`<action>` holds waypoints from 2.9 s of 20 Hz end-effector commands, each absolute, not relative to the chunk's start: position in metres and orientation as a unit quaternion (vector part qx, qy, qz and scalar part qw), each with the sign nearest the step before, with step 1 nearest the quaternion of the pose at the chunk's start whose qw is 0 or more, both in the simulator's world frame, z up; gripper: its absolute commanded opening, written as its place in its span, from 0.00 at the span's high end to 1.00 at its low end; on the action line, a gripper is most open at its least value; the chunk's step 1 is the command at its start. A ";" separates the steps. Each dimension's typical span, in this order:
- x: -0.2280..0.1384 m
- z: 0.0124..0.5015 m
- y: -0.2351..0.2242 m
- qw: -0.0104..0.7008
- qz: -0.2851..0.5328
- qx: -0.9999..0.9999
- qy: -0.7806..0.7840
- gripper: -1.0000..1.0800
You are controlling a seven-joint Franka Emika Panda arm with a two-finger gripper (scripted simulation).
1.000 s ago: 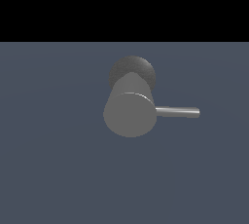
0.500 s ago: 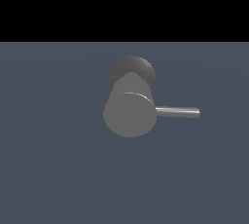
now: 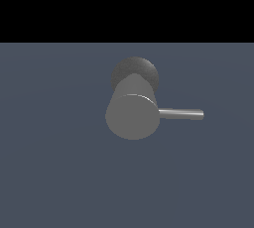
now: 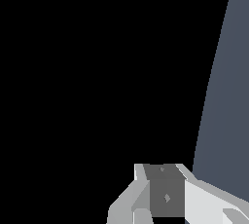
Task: Turn on the faucet by rotating a designated handle.
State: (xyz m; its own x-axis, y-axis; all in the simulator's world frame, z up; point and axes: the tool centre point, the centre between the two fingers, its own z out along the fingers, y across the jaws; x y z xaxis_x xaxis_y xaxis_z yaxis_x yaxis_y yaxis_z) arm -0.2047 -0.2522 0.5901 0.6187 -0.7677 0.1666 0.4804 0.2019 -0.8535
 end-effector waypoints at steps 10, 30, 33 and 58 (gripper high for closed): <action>-0.167 0.475 -0.330 0.821 -0.385 -0.290 0.307 1.00; -0.117 0.233 -0.308 0.795 -0.229 -0.078 0.556 1.00; -0.115 0.217 -0.300 0.789 -0.214 -0.067 0.572 1.00; -0.127 0.149 -0.300 0.744 -0.199 -0.035 0.636 1.00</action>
State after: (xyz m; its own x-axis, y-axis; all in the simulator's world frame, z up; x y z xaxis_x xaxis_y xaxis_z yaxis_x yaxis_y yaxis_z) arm -0.1237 -0.2999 0.1542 0.1243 -0.3462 -0.9299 0.2495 0.9179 -0.3084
